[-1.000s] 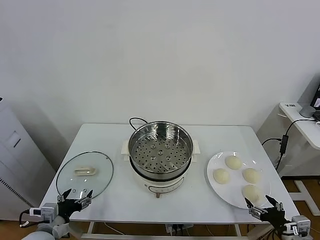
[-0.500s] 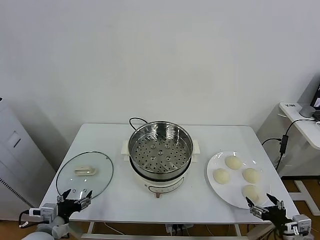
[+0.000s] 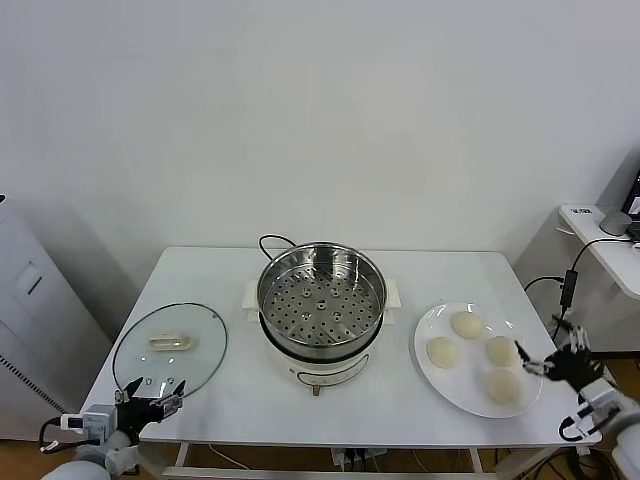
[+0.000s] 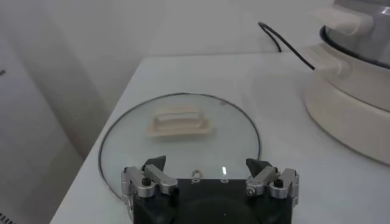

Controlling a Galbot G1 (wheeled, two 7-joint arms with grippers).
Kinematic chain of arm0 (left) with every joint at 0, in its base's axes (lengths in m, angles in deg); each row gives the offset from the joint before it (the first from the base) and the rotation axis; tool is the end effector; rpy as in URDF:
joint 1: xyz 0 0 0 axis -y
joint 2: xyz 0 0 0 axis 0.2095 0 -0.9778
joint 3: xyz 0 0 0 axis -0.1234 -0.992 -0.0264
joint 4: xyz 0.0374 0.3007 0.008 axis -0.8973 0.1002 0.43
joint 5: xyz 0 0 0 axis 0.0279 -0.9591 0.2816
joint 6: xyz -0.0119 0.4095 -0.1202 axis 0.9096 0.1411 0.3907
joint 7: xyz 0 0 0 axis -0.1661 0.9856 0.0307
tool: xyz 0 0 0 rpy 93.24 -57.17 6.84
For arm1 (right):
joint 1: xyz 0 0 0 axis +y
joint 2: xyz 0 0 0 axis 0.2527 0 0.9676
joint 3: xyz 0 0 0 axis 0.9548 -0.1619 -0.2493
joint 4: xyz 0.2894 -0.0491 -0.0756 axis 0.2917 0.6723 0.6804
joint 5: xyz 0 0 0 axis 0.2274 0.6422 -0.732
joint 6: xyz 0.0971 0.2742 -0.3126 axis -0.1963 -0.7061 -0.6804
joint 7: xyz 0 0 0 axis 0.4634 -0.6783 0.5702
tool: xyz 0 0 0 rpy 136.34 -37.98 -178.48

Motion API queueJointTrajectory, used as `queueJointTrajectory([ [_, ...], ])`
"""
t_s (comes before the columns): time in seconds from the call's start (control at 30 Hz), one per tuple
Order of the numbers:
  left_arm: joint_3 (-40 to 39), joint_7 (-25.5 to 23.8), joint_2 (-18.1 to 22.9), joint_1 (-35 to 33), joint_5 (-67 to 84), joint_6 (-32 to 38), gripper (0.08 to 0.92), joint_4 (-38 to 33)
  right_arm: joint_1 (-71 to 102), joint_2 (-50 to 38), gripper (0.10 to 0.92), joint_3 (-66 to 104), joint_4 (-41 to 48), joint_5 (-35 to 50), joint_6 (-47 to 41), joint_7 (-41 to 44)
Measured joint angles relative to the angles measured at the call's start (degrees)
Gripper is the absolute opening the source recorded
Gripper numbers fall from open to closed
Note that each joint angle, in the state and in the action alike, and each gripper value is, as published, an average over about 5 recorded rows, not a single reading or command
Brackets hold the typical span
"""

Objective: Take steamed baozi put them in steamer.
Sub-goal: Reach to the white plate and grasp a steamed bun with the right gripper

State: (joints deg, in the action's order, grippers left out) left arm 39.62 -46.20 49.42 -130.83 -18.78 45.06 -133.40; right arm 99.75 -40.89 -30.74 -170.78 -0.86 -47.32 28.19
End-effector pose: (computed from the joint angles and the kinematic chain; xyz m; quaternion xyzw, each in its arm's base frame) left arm 0.2936 0.0851 -0.2781 -0.0148 -0.9592 -0.0369 0.2799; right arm 0.3429 -0.2634 -0.2265 0.1063 -0.8629 0.4797 0.1188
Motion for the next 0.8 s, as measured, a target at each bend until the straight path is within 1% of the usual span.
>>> queueJointTrajectory([
  [0.17, -0.7, 0.0, -0.4, 0.9, 0.1, -0.2, 0.823, 0.4, -7.6, -2.9, 0.823, -3.2, 4.3, -6.1, 2.8, 7.8],
  [0.33, -1.2, -0.1, -0.6, 1.2, 0.1, -0.2, 0.823, 0.4, -16.3, -6.1, 0.823, -8.8, 9.0, -9.0, 5.0, 15.6],
  [0.53, -1.7, -0.1, -0.7, 1.8, 0.1, -0.5, 0.823, 0.5, -28.4, -8.5, 0.823, -18.7, 15.3, -9.9, 7.9, 24.9],
  [0.8, -2.1, -0.1, -0.7, 2.0, 0.1, -0.8, 0.823, 0.5, -45.1, -9.3, 0.823, -34.3, 23.6, -8.6, 11.0, 35.6],
])
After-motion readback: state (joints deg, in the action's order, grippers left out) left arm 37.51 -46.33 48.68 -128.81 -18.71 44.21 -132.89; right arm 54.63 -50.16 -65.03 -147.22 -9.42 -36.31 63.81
